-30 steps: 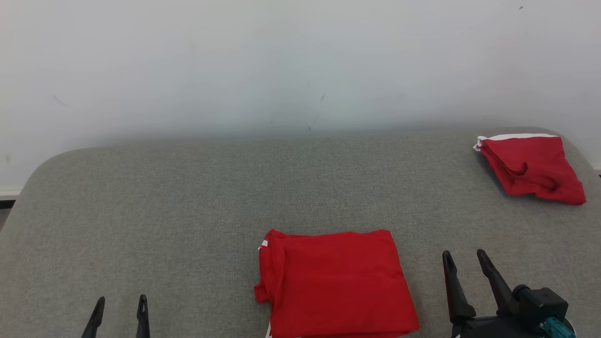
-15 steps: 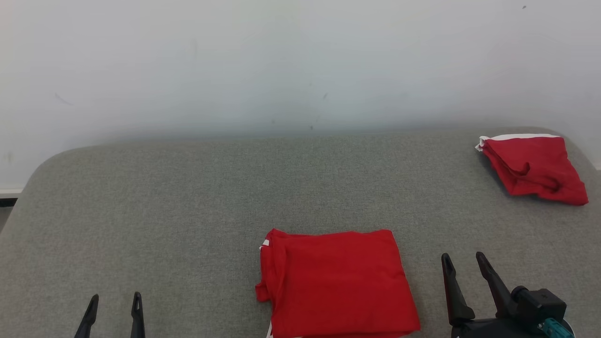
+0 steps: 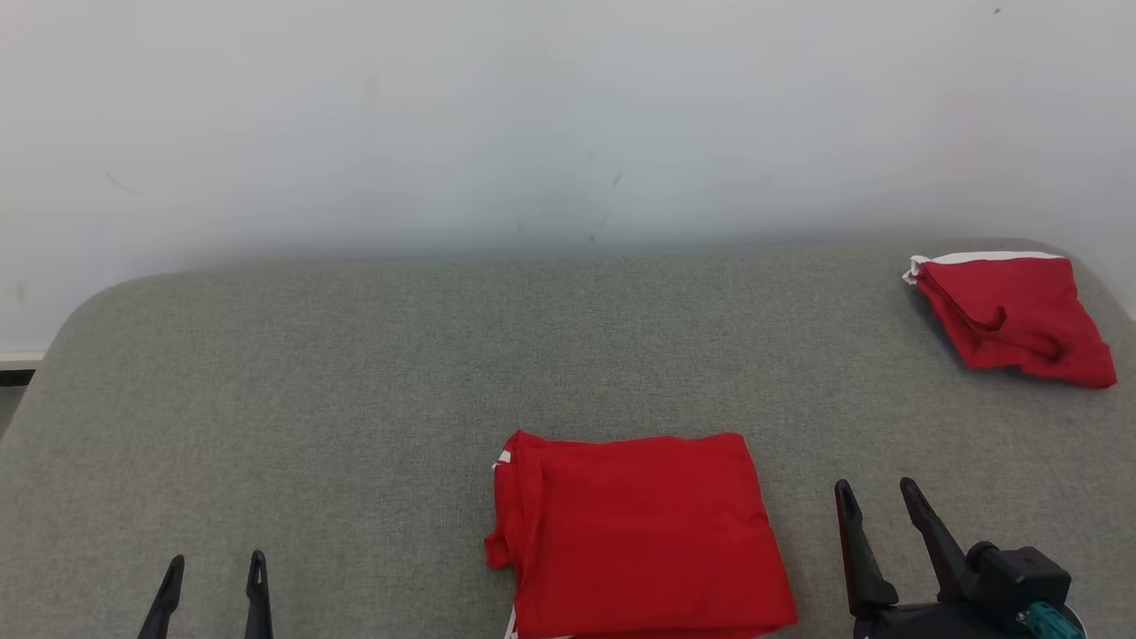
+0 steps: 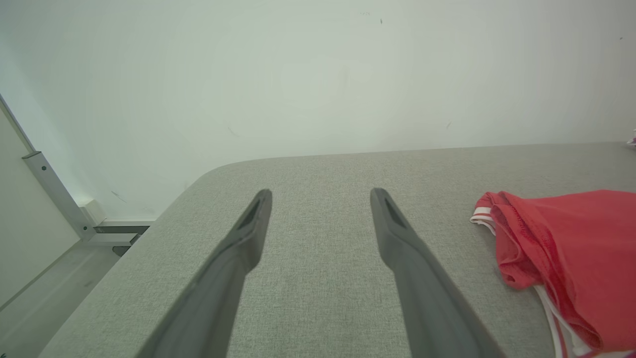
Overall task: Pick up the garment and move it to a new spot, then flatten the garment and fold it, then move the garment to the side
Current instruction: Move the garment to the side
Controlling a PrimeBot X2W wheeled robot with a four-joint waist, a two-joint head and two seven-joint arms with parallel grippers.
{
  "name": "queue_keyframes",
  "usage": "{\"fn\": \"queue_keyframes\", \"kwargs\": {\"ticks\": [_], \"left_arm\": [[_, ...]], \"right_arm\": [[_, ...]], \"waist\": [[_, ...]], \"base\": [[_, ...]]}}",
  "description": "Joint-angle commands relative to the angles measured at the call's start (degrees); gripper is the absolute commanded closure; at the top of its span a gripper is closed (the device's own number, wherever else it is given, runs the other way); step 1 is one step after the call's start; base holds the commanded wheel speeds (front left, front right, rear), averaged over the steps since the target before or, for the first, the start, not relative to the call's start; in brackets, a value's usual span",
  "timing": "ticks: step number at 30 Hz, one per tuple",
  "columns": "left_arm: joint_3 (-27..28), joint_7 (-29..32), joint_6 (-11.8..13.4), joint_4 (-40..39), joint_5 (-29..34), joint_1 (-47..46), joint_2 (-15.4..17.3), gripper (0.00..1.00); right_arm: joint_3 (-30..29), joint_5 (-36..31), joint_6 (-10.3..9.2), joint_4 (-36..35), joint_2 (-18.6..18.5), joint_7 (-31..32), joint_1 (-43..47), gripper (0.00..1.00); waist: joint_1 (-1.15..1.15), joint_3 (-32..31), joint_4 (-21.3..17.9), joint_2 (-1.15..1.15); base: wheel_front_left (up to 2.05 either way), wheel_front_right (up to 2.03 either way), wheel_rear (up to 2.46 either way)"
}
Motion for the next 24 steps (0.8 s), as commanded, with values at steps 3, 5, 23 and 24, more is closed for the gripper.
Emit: {"fn": "queue_keyframes", "kwargs": {"ticks": [3,5,23,24], "left_arm": [[-0.13,-0.02,0.18,-0.22,-0.37,0.7,0.39,0.0],[-0.19,-0.12,0.21,-0.1,-0.54,0.66,0.46,0.0],[-2.48,-0.47,0.11,0.87,-0.86,-1.95,0.29,0.0],[-2.61,-0.58,0.05,1.02,-0.86,-2.06,0.35,0.0]], "right_arm": [[0.02,0.05,-0.14,-0.04,0.2,-0.12,0.21,0.0],[-0.03,0.03,-0.14,-0.01,0.21,0.0,-0.02,0.0],[1.59,-0.94,-0.14,9.52,-1.8,5.24,-11.7,0.0],[1.35,-0.99,-0.14,10.63,-1.61,5.58,-12.23,0.0]], "waist": [[0.0,0.03,-0.04,0.0],[0.0,0.07,-0.07,0.0],[0.0,2.19,2.33,0.0],[0.0,2.35,2.61,0.0]], "base": [[0.0,0.0,0.0],[0.0,0.0,0.0],[0.0,0.0,0.0],[0.0,0.0,0.0]]}}
